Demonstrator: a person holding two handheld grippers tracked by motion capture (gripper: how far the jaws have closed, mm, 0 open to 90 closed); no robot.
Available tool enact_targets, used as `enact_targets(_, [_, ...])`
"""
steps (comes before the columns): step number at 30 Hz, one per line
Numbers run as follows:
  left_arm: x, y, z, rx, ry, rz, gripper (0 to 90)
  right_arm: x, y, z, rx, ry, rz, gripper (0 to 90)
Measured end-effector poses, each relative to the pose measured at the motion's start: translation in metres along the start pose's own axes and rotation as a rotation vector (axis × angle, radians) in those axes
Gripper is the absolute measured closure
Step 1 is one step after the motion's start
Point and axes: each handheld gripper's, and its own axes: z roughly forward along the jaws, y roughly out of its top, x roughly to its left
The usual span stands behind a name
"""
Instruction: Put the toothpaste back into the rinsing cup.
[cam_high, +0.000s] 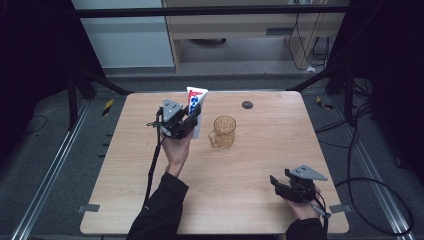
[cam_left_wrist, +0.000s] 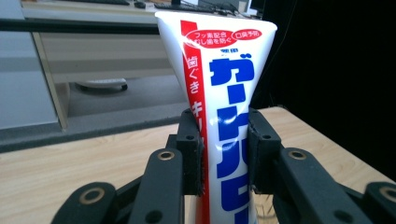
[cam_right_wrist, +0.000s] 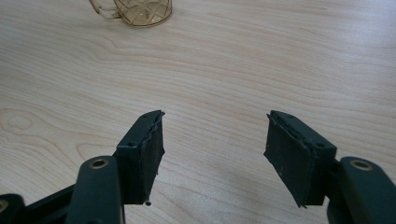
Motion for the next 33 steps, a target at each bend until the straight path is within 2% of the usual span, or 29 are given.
enact_targets(10, [-0.006,0.007,0.021,-0.024,-0.011,-0.014,69.8,-0.001,0.0,0.0,-0.006,-0.001,-0.004,36.7])
enact_targets(14, [-0.007,0.01,0.03,-0.042,0.001,-0.003,69.8,-0.002,-0.001,0.0,-0.006,-0.002,-0.006,36.7])
enact_targets(20, [-0.007,0.013,0.039,-0.066,0.006,-0.019,69.8,-0.001,0.0,0.0,-0.004,-0.001,0.004,36.8])
enact_targets(22, [-0.008,0.014,0.043,-0.072,0.015,-0.011,69.8,-0.001,0.0,0.0,-0.003,0.003,0.003,36.9])
enact_targets(33, [-0.017,0.006,0.064,-0.058,-0.001,-0.012,70.0,-0.002,0.0,0.0,-0.009,0.005,0.013,36.9])
